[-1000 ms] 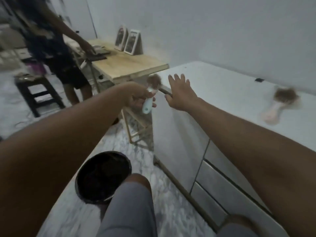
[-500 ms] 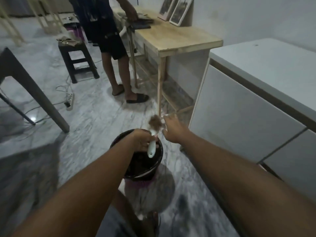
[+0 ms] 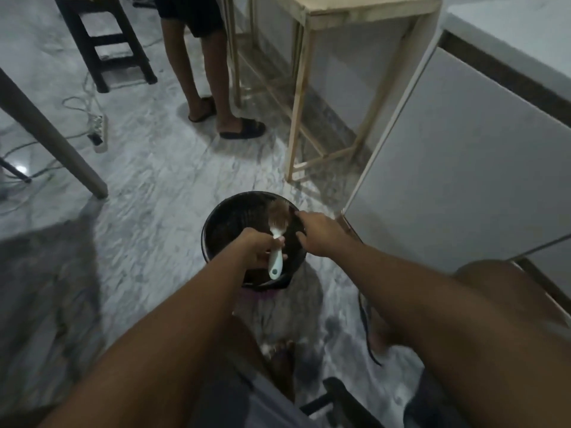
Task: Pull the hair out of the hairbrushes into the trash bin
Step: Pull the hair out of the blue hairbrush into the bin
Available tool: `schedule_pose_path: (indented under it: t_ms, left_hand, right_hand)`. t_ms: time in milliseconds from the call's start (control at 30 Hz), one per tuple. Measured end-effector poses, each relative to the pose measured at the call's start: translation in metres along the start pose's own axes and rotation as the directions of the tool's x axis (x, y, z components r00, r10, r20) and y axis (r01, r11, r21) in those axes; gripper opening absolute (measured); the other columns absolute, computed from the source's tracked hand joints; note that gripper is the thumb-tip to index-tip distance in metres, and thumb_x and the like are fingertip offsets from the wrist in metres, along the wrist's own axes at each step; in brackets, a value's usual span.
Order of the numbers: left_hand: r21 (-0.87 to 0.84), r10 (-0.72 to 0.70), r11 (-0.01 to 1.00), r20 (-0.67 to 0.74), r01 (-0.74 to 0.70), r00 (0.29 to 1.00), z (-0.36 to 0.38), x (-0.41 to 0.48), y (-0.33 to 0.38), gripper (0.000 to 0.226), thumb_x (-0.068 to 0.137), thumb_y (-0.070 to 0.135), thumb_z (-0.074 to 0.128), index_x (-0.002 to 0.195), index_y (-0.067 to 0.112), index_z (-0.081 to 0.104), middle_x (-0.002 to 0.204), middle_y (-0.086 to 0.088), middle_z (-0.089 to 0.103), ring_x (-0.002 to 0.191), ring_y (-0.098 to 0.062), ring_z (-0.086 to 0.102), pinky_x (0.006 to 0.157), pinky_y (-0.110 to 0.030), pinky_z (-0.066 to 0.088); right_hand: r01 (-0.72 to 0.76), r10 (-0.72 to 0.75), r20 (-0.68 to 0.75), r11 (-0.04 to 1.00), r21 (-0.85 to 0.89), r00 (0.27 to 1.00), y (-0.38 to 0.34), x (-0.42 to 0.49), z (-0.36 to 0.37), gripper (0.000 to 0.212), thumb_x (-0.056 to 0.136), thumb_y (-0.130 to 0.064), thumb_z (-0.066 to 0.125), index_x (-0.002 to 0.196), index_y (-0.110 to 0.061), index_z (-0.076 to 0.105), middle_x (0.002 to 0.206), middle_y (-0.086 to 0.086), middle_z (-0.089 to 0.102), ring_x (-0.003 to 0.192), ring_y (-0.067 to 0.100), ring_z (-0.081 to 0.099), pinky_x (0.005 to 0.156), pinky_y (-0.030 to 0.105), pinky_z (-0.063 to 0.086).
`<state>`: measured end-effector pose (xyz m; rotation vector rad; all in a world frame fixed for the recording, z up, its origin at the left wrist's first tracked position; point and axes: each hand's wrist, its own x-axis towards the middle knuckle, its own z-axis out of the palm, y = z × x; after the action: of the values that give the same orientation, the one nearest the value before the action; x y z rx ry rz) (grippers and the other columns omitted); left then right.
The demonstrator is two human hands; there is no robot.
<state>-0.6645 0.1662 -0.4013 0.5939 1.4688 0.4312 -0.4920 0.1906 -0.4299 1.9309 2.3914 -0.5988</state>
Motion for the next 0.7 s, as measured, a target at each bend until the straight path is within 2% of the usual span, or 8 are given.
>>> schedule_pose_path:
  t_ms: [133,200,300,367,433,500,600,700]
  left_hand:
    - [-0.059,-0.021,0.998,-0.012,0.02,1.0,0.01,0.007,-0.008,0.011,0.096,0.005,0.06,0.087,-0.001,0.061,0.099,-0.015,0.065,0.08,-0.025,0.065,0.078,-0.041,0.053]
    - [-0.122,-0.03,0.992,-0.027,0.026,0.999,0.012,0.012,-0.016,0.012,0.098,0.007,0.057,0.09,0.0,0.062,0.095,-0.013,0.063,0.08,-0.022,0.063,0.08,-0.042,0.052]
    - [-0.206,-0.045,0.978,-0.077,0.028,0.996,0.009,0.022,-0.027,0.01,0.099,0.008,0.055,0.101,0.001,0.062,0.093,-0.013,0.063,0.078,-0.021,0.06,0.074,-0.044,0.056]
    - [-0.204,-0.045,0.979,-0.119,0.02,0.992,0.005,0.031,-0.032,0.013,0.1,0.01,0.054,0.108,0.002,0.06,0.094,-0.012,0.065,0.076,-0.02,0.058,0.071,-0.042,0.056]
    - [-0.211,-0.055,0.977,-0.145,0.023,0.988,0.002,0.043,-0.036,0.012,0.101,0.013,0.052,0.105,0.005,0.06,0.091,-0.008,0.065,0.075,-0.019,0.057,0.071,-0.04,0.054]
    - [-0.214,-0.075,0.976,-0.152,0.041,0.985,0.001,0.057,-0.04,0.013,0.102,0.015,0.05,0.1,0.008,0.06,0.087,-0.006,0.062,0.073,-0.018,0.055,0.069,-0.038,0.053]
    - [-0.205,-0.095,0.977,-0.15,0.063,0.984,-0.002,0.08,-0.05,0.019,0.101,0.017,0.048,0.09,0.007,0.059,0.079,-0.007,0.056,0.069,-0.018,0.053,0.063,-0.036,0.051]
    - [-0.23,-0.078,0.972,-0.117,0.049,0.99,-0.006,0.098,-0.059,0.02,0.102,0.017,0.047,0.087,0.009,0.059,0.081,-0.006,0.056,0.071,-0.019,0.055,0.065,-0.039,0.053]
  right_hand:
    - [0.081,-0.06,-0.095,0.968,0.239,0.994,0.003,0.014,0.017,0.057,0.093,-0.023,0.057,0.148,-0.022,0.043,0.12,0.016,0.069,0.107,0.036,0.064,0.089,0.043,0.056]
    - [0.111,-0.07,-0.127,0.928,0.354,0.989,0.003,0.023,0.031,0.049,0.094,-0.019,0.058,0.143,-0.021,0.053,0.12,0.013,0.071,0.11,0.031,0.066,0.095,0.035,0.053]
    - [0.101,-0.058,-0.106,0.878,0.467,0.993,0.002,0.036,0.053,0.037,0.097,-0.019,0.059,0.134,-0.014,0.063,0.124,0.01,0.07,0.117,0.026,0.065,0.1,0.024,0.045]
    - [0.117,-0.059,-0.127,0.846,0.521,0.99,-0.001,0.044,0.066,0.034,0.097,-0.019,0.061,0.129,-0.01,0.067,0.123,0.011,0.071,0.117,0.024,0.065,0.097,0.015,0.04]
    - [0.144,-0.057,-0.167,0.81,0.569,0.984,-0.004,0.054,0.074,0.03,0.096,-0.017,0.063,0.123,-0.008,0.071,0.118,0.011,0.073,0.112,0.022,0.067,0.092,0.012,0.04]
    - [0.142,-0.039,-0.177,0.777,0.614,0.983,-0.004,0.064,0.083,0.025,0.095,-0.016,0.063,0.115,-0.008,0.075,0.107,0.01,0.077,0.099,0.02,0.072,0.086,0.014,0.046]
    - [0.138,-0.022,-0.184,0.747,0.65,0.983,0.0,0.075,0.099,0.017,0.095,-0.012,0.062,0.102,-0.006,0.076,0.089,0.01,0.077,0.074,0.018,0.071,0.078,0.03,0.058]
    - [0.138,-0.004,-0.204,0.748,0.65,0.979,0.006,0.084,0.111,0.014,0.095,-0.01,0.059,0.094,-0.008,0.073,0.084,0.01,0.074,0.072,0.019,0.068,0.075,0.036,0.058]
